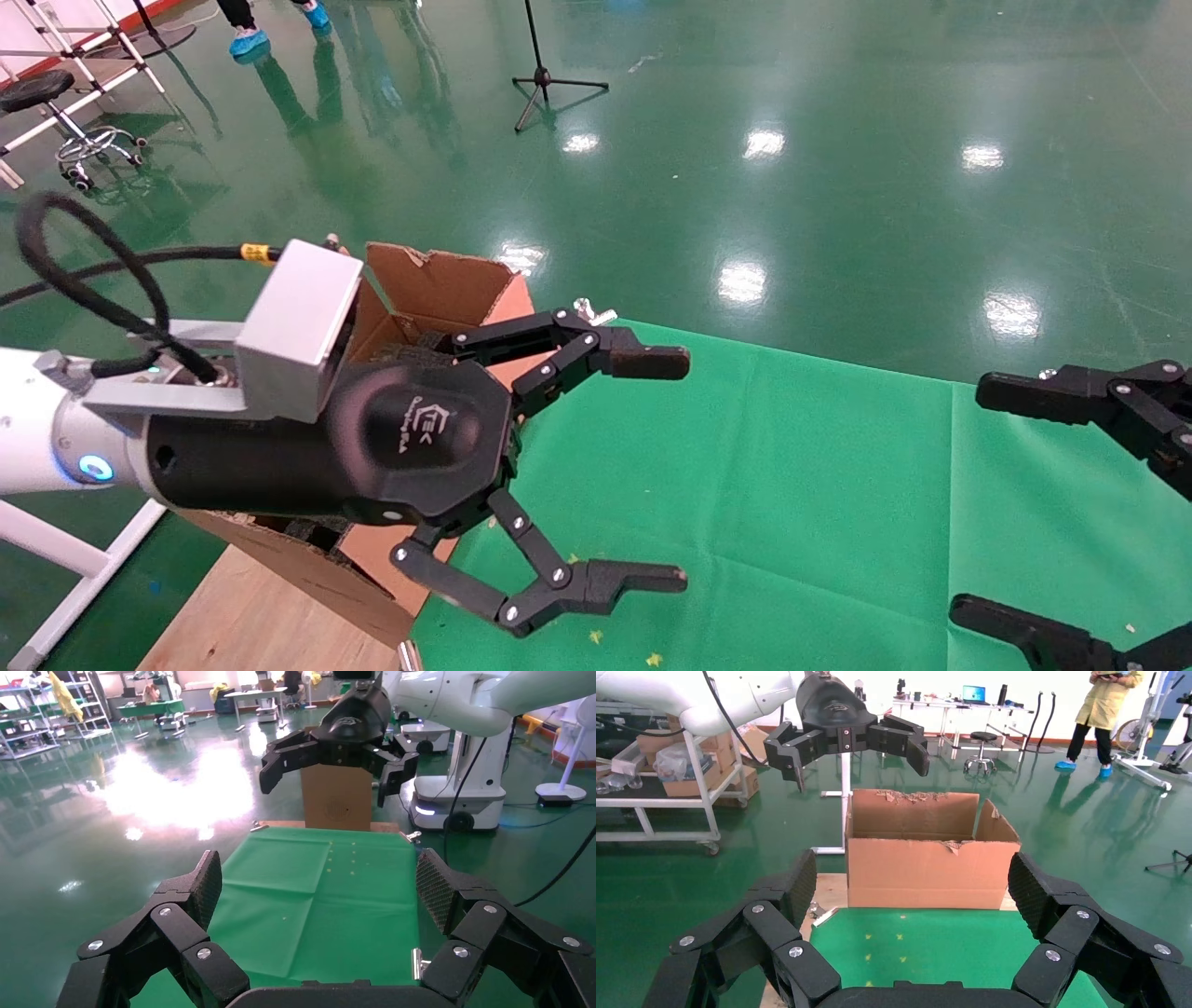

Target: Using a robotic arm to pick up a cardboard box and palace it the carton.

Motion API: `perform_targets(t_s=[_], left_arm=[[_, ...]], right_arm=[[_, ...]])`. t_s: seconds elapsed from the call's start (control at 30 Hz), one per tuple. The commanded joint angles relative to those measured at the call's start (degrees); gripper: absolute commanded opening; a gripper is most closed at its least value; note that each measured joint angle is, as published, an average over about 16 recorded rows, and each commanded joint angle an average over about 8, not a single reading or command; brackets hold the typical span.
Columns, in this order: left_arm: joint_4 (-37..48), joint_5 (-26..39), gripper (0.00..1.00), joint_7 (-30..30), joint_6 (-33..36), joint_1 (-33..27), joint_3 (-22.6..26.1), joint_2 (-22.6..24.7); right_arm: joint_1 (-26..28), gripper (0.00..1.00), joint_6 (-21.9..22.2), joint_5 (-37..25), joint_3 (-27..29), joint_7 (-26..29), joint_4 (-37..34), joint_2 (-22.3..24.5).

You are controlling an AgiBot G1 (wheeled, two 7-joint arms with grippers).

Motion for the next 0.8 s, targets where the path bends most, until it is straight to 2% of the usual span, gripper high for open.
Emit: perform_targets(t_s=[0.03,0.8], left_arm=[[-0.07,-0.1,1.0,0.0,0.05,0.09,-0.08,-0.04],[1.35,1.1,1.0,-0.48,-0.54,-1.19,1.28,0.29]], right_arm=[[0.0,1.0,0.0,0.01,0.0,0.0,0.0,0.0],[0.0,1.0,0.0,0.01,0.0,0.0,0.0,0.0]])
